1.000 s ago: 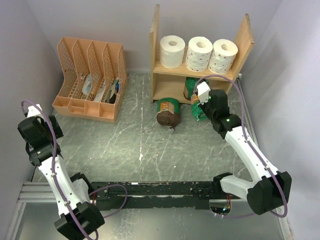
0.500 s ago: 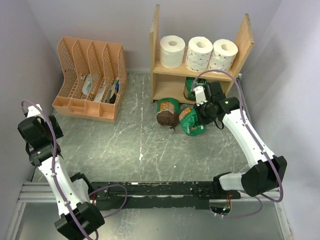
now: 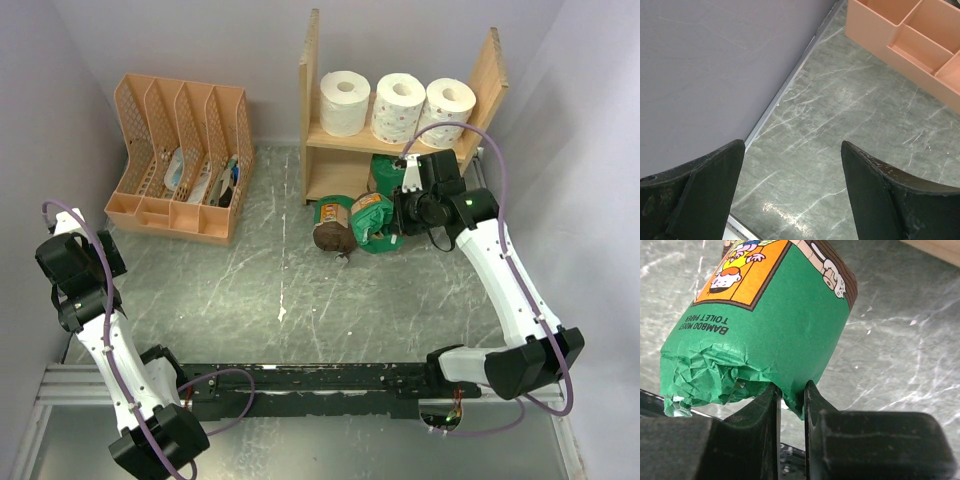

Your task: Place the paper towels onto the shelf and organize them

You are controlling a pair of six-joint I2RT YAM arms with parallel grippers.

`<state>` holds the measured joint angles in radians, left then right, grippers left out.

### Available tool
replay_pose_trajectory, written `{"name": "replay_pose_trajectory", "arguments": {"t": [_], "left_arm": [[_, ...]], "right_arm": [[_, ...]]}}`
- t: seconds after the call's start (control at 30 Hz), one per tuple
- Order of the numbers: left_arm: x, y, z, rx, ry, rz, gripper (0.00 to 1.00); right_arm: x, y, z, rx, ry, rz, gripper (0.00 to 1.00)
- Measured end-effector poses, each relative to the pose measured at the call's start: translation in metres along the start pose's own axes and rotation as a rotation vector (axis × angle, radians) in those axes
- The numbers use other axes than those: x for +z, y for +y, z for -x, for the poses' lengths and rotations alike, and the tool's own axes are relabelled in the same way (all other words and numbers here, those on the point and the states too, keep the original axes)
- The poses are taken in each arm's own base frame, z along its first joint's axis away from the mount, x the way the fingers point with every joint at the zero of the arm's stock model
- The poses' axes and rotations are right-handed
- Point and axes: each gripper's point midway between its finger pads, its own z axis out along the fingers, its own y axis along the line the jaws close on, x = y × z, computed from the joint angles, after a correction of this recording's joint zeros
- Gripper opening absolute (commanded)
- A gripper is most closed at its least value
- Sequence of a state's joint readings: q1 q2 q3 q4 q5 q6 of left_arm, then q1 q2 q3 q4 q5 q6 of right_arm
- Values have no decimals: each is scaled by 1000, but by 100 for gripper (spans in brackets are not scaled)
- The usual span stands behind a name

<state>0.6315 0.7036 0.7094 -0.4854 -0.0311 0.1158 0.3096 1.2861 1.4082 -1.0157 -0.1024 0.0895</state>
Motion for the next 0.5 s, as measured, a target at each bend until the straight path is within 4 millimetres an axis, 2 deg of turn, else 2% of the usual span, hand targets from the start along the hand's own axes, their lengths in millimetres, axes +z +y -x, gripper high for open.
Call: {"name": "replay_pose_trajectory", "arguments": {"t": [0.17, 0.33, 0.4, 0.5], "left_arm": [[0, 0, 0, 0, 0, 0, 90], [0, 0, 0, 0, 0, 0, 90], [0, 0, 0, 0, 1, 0, 90], [0, 0, 0, 0, 1, -1, 90]], "right_arm": [[-1, 8, -3, 115, 13, 17, 0], [-8, 0, -4, 265, 5, -27, 0], [-14, -12, -2, 352, -24, -78, 0], [-25, -46, -2, 534, -81, -219, 0]]}}
